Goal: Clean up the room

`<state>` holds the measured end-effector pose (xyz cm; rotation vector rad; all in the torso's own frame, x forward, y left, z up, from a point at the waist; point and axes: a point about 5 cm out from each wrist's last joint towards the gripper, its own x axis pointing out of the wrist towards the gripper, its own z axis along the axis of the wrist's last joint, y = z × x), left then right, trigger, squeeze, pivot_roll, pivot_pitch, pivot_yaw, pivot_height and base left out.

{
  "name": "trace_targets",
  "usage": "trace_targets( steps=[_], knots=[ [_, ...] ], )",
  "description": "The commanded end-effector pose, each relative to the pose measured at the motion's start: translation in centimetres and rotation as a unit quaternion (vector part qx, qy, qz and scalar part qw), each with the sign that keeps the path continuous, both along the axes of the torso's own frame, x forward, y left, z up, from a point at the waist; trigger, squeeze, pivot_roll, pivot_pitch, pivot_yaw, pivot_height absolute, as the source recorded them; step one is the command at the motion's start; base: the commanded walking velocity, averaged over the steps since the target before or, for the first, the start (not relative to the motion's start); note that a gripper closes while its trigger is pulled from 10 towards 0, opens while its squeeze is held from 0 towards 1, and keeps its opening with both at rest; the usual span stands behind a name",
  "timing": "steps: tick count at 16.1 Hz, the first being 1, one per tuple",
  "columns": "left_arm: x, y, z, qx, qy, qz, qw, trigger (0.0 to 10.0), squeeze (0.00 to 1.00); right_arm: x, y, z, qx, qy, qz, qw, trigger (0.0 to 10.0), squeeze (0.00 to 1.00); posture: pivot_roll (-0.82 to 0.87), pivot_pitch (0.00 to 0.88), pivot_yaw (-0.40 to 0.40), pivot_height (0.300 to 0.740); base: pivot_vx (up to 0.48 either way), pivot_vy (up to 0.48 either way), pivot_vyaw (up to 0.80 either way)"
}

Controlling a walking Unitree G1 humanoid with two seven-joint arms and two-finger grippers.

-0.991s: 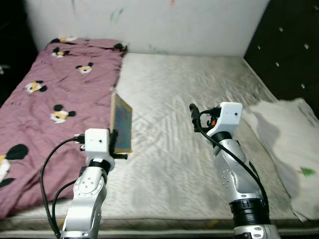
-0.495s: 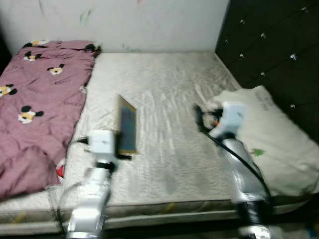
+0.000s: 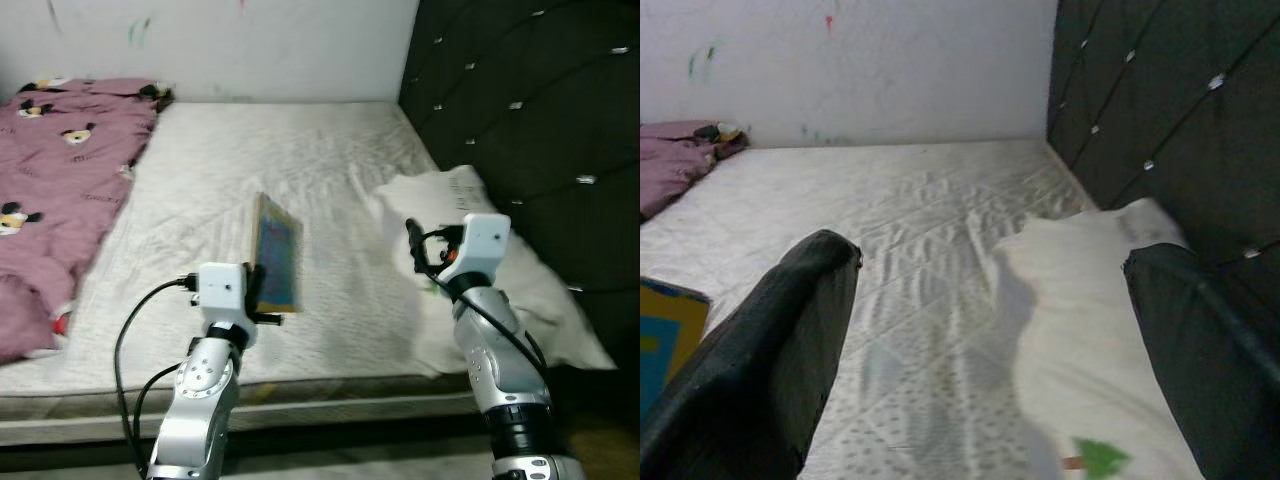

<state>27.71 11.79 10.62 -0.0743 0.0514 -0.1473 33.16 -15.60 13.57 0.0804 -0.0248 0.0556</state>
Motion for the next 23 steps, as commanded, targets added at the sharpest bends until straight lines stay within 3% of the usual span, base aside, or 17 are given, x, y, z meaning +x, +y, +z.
trace_targets(
  steps=[1, 9, 19, 23],
  knots=[
    [0.26, 1.00, 1.04, 0.005, -0.026, 0.017, 0.999, 10.0, 0.00, 0.16, 0.87, 0.37, 0.003, -0.006, 0.012, 1.000, 10.0, 0.00, 0.02, 0.000, -0.026, 0.740, 0.000, 0.000, 0.00],
    [0.04, 0.82, 1.71, -0.010, -0.056, -0.012, 0.998, 10.0, 0.00, 0.25, 1.05, 0.64, -0.004, -0.013, 0.018, 1.000, 10.0, 0.00, 0.02, 0.000, -0.028, 0.740, 0.000, 0.000, 0.00],
    [0.09, 0.53, 1.71, -0.013, -0.057, -0.025, 0.998, 10.0, 0.00, 0.38, 0.77, 0.69, -0.009, -0.015, 0.010, 1.000, 10.0, 0.00, 0.02, 0.000, -0.027, 0.740, 0.304, 0.000, 0.00],
    [0.13, 0.44, 1.46, -0.018, -0.048, -0.012, 0.999, 10.0, 0.00, 0.43, 0.73, 0.72, -0.010, -0.016, 0.009, 1.000, 10.0, 0.00, 0.02, 0.000, -0.028, 0.740, 0.000, 0.000, 0.00]
  ],
)
